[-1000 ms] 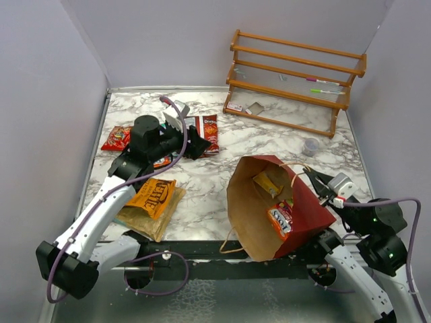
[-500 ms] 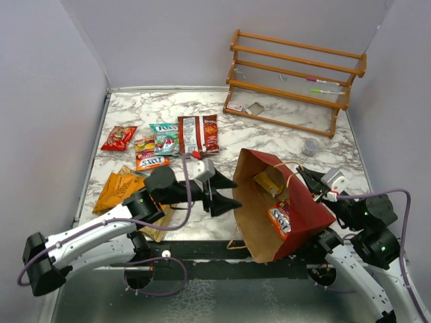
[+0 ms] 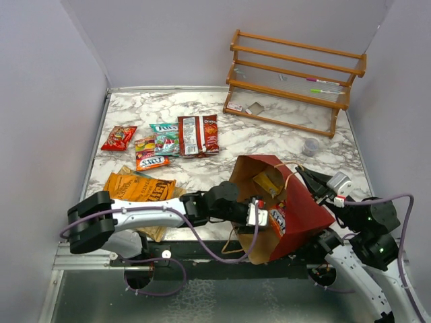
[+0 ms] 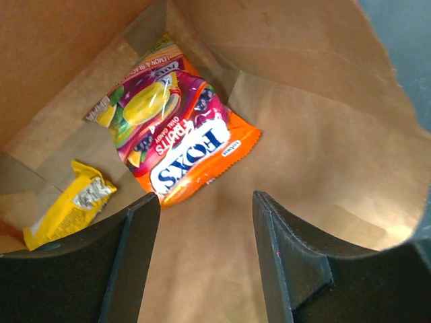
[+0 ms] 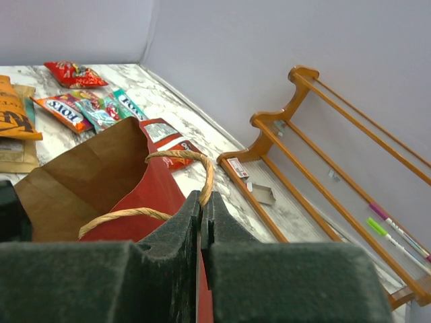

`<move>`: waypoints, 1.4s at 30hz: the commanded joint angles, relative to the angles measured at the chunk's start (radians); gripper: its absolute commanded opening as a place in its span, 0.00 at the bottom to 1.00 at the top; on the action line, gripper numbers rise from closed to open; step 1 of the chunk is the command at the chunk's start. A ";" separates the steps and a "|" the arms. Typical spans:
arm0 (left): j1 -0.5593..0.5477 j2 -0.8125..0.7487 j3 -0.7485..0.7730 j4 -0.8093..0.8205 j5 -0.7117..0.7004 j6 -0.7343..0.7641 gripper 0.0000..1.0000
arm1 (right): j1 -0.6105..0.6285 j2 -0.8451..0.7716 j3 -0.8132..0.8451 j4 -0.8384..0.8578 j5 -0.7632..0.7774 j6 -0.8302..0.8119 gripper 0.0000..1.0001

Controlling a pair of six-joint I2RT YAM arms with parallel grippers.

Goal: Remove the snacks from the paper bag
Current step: Take out the snack from the paper bag.

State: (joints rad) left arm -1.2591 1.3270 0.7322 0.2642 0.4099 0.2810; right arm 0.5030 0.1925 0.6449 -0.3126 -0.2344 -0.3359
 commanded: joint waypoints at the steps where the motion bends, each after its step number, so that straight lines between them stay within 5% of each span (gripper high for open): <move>1: -0.011 0.084 0.086 0.074 0.011 0.162 0.59 | 0.002 -0.039 -0.033 0.077 -0.034 0.024 0.02; 7: -0.015 0.181 0.076 0.183 -0.041 0.060 0.52 | 0.002 -0.042 -0.037 0.090 -0.063 0.016 0.02; 13: -0.036 0.244 0.071 0.145 -0.143 0.113 0.45 | 0.002 -0.042 -0.044 0.095 -0.069 0.006 0.02; 27: -0.036 0.313 -0.021 0.302 -0.297 0.081 0.52 | 0.001 -0.042 -0.028 0.085 -0.074 0.012 0.02; 42: -0.030 0.463 0.117 0.191 -0.362 0.228 0.57 | 0.002 -0.023 -0.019 0.093 -0.086 0.017 0.02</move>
State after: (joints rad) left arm -1.2892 1.7561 0.8001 0.4770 0.0635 0.4511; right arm 0.5030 0.1627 0.6083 -0.2562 -0.3046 -0.3264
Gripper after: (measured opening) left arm 0.569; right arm 0.027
